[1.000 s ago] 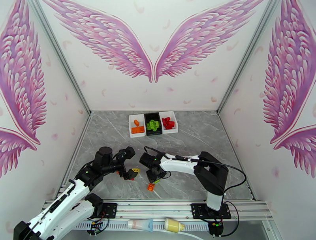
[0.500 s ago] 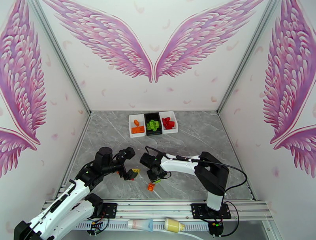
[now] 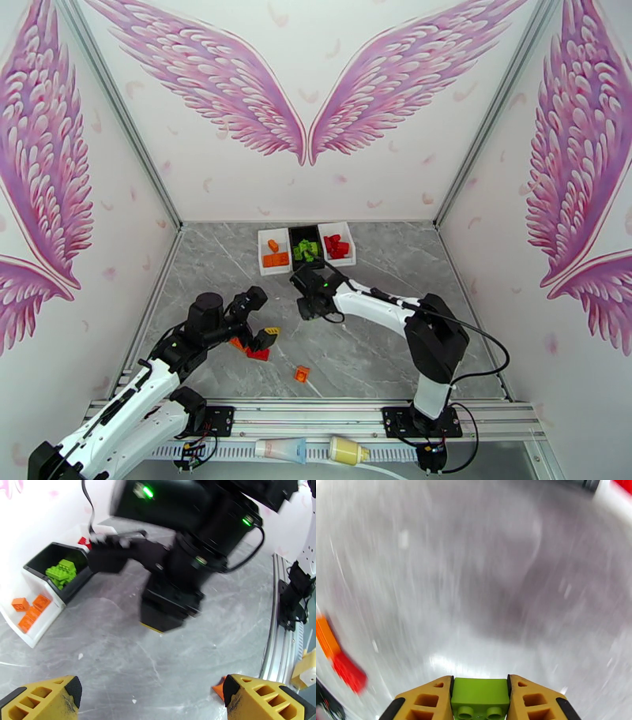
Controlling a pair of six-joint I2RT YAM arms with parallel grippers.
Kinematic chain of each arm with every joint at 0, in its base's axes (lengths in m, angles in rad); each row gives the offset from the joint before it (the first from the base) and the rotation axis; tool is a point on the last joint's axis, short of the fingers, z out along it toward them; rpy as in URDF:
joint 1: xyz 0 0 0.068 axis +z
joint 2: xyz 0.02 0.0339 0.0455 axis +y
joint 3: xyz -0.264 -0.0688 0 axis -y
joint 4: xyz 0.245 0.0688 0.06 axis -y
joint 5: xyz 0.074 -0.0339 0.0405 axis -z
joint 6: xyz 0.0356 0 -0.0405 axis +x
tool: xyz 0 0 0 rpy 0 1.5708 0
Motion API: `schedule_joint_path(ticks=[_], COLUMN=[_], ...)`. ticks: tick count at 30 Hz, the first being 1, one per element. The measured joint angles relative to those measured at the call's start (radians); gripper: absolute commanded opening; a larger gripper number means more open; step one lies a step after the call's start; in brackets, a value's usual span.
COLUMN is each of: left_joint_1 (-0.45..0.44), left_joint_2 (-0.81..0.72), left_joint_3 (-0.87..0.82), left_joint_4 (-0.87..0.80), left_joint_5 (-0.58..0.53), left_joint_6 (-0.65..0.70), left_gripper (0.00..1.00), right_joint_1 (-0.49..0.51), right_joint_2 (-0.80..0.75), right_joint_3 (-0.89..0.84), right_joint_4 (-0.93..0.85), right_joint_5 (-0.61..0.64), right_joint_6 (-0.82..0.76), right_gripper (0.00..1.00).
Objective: Sort the legos into containers by color
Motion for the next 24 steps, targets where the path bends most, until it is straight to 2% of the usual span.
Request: schedule_joint_path(ticks=[5, 11, 19, 24], left_joint_1=[-0.001, -0.011, -0.021, -0.021], left_joint_2=[0.019, 0.046, 0.083, 0.109], left_joint_3=[0.000, 0.000, 0.000, 0.014], left_joint_4=[0.066, 0.129, 0.156, 0.157], left_joint_5=[-0.060, -0.121, -0.179, -0.204], left_joint_6=[-0.039, -0.081, -0.129, -0.145], left_gripper=[0.99, 0.99, 0.99, 0.99], right_joint_1=[-0.100, -0.196, -0.246, -0.253], right_joint_2=[0.129, 0.291, 0.500, 0.589], right_joint_3=[0.189, 0.395, 0.671, 0.777], right_joint_4=[0.086, 0.149, 0.189, 0.201], right_joint_5=[0.027, 0.004, -0.012, -0.014], right_joint_6=[-0.080, -0.130, -0.193, -0.241], right_gripper=[0.30, 0.30, 0.31, 0.38])
